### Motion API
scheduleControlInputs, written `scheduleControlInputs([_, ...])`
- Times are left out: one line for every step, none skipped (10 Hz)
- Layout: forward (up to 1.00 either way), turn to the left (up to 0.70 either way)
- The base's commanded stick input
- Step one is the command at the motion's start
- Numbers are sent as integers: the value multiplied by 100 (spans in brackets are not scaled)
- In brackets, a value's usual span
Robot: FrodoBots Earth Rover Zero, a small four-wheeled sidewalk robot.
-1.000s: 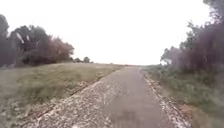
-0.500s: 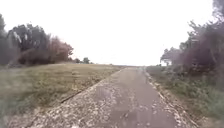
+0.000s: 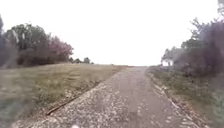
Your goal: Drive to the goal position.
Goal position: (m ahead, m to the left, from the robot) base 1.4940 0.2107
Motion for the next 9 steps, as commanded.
scheduleControlInputs([85,0])
scheduleControlInputs([85,0])
scheduleControlInputs([85,0])
scheduleControlInputs([85,0])
scheduleControlInputs([85,0])
scheduleControlInputs([85,0])
scheduleControlInputs([85,0])
scheduleControlInputs([85,0])
scheduleControlInputs([85,0])
